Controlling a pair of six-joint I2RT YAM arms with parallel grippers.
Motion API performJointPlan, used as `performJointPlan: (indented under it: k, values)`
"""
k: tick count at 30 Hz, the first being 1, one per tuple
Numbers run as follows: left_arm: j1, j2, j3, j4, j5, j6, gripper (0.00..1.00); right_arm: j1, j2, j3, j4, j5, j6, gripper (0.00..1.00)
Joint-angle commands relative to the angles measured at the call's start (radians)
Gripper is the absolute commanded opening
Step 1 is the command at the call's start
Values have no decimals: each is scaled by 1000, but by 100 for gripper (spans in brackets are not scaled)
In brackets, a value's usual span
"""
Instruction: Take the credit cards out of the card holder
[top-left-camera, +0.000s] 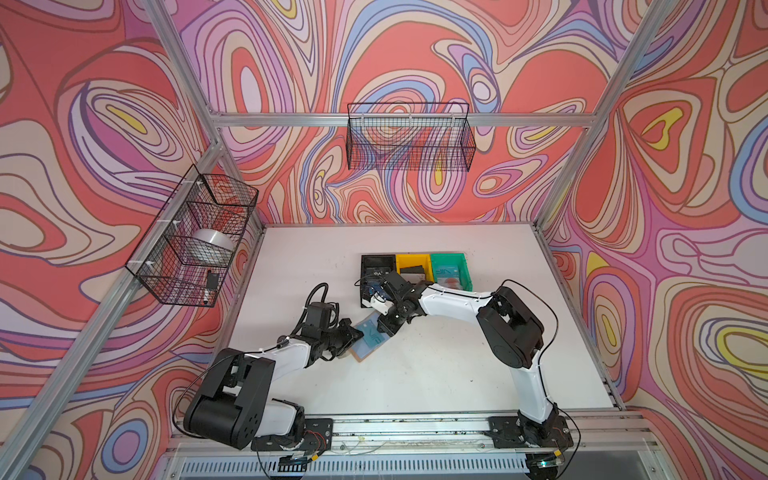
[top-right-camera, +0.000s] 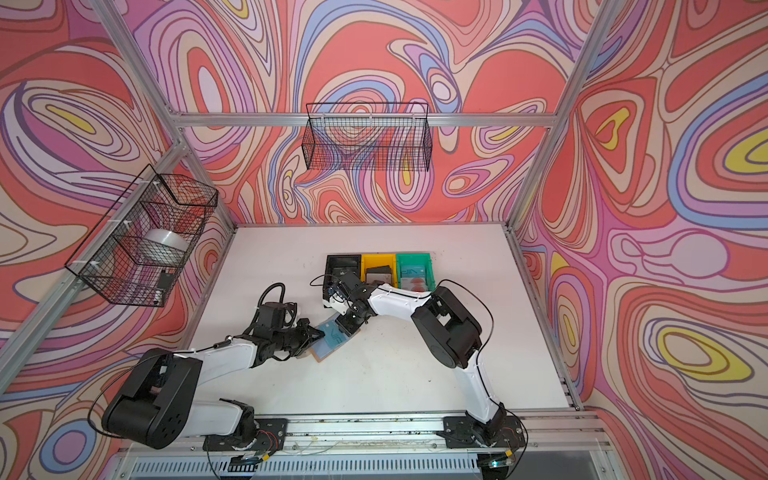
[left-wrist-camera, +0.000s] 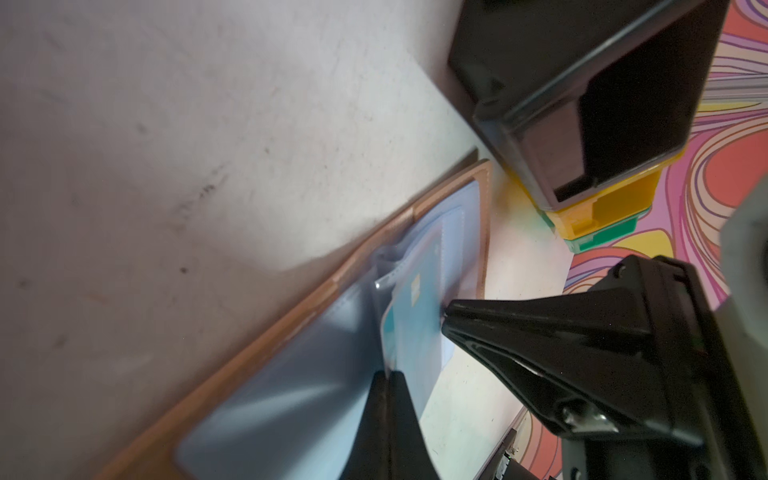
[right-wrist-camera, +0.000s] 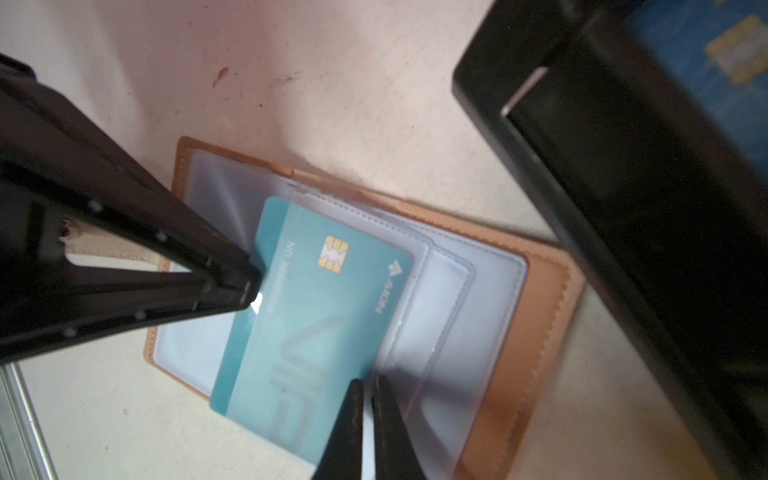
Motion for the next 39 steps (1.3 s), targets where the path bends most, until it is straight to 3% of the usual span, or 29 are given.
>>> performJointPlan:
  k: [1, 12, 21, 29, 39]
  values:
    - [8, -10, -15, -109, -43, 26, 0, -7, 35, 11, -25, 19, 10, 11]
    - [84, -166, -35, -296, -64, 67, 0, -16, 67, 37, -49, 13, 14, 12]
    - [101, -203, -32, -385, -61, 80, 0, -21, 71, 56, -62, 12, 13, 13]
    - [105, -368, 48, -637, -162, 123, 0, -24, 78, 71, -80, 9, 9, 15]
    - [104, -384, 5, -537, -77, 94, 0, -27, 19, 66, -83, 60, 12, 16]
